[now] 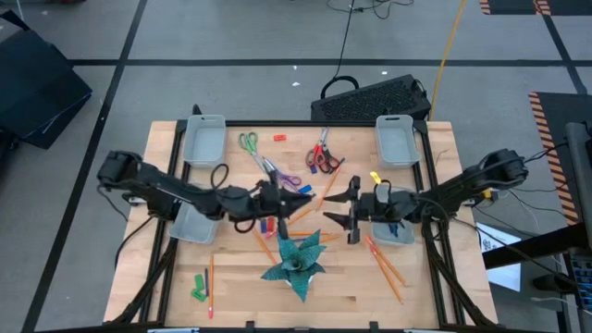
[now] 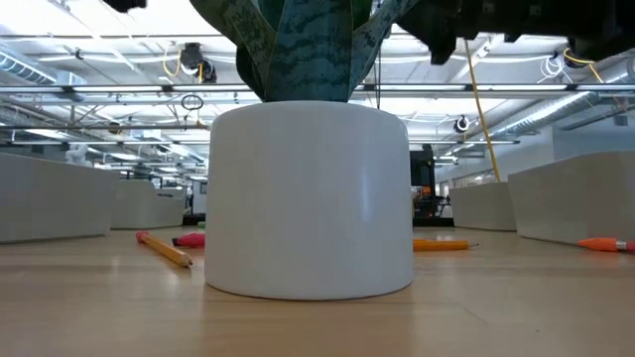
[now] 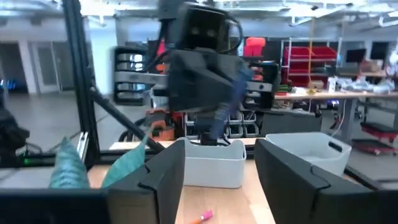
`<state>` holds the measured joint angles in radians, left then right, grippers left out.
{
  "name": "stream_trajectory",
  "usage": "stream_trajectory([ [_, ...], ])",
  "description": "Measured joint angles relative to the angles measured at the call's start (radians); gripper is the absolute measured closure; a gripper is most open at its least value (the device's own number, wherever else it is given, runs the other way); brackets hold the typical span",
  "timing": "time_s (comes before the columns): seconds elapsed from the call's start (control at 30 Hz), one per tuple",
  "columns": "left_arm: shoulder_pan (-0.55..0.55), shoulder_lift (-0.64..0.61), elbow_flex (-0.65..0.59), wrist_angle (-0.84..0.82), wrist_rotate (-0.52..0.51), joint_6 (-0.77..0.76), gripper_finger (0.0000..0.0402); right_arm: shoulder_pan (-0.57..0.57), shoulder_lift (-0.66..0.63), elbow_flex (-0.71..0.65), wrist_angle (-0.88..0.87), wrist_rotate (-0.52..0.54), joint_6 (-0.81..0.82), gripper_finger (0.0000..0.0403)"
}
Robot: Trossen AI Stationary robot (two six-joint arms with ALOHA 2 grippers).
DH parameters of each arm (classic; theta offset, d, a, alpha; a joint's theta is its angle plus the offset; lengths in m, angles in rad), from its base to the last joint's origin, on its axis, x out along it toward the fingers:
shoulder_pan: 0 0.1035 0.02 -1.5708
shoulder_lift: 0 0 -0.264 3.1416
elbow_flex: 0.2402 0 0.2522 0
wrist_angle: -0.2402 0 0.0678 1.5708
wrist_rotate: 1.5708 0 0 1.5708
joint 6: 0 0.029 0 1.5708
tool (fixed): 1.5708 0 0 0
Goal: Sort crayons/erasers/pens/pencils in bins
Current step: Put the blue crayon into the bottom right gray bin
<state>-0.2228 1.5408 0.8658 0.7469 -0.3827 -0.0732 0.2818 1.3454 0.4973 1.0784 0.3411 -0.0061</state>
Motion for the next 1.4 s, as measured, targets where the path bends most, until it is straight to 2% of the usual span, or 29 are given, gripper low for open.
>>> stream_trajectory([
  [0.2,0.001,0.092,0.030,0.146,0.121,0.037,0.0372,-0.008,0.104,0.026,0.110,-0.008,0.070,0.0218],
  [0.33,0.002,0.138,0.069,0.135,0.124,0.037,0.0372,-0.008,0.155,0.088,0.082,-0.084,0.075,0.0218],
  [0.5,0.002,0.151,0.082,0.131,0.129,0.036,0.0371,-0.008,0.171,0.125,0.018,-0.084,0.075,0.0225],
  [0.67,0.002,0.150,0.082,0.125,0.132,0.036,0.0371,-0.012,0.169,0.125,0.029,-0.084,0.074,0.0269],
  [0.9,-0.001,0.150,0.082,0.118,0.146,0.038,0.0371,-0.014,0.169,0.125,0.024,-0.084,0.068,0.0381],
  [1.0,-0.002,0.150,0.082,0.107,0.146,0.038,0.0370,-0.013,0.169,0.125,0.019,-0.073,0.045,0.0384],
  [1.07,-0.001,0.138,0.082,0.070,0.144,0.039,0.0362,-0.003,0.159,0.125,-0.017,-0.018,0.028,0.0384],
  [1.17,-0.002,0.098,0.081,-0.016,0.124,0.038,0.0328,0.024,0.112,0.156,-0.188,0.097,-0.003,0.0384],
  [1.27,-0.011,0.016,0.081,-0.165,0.093,0.039,0.0280,0.069,0.037,0.224,-0.490,0.210,0.001,0.0384],
  [1.33,-0.024,-0.059,0.081,-0.306,0.064,0.038,0.0247,0.102,-0.023,0.293,-0.802,0.273,0.073,0.0384],
  [1.4,-0.042,-0.143,0.081,-0.481,0.030,0.013,0.0219,0.124,-0.073,0.384,-1.147,0.306,0.230,0.0384],
])
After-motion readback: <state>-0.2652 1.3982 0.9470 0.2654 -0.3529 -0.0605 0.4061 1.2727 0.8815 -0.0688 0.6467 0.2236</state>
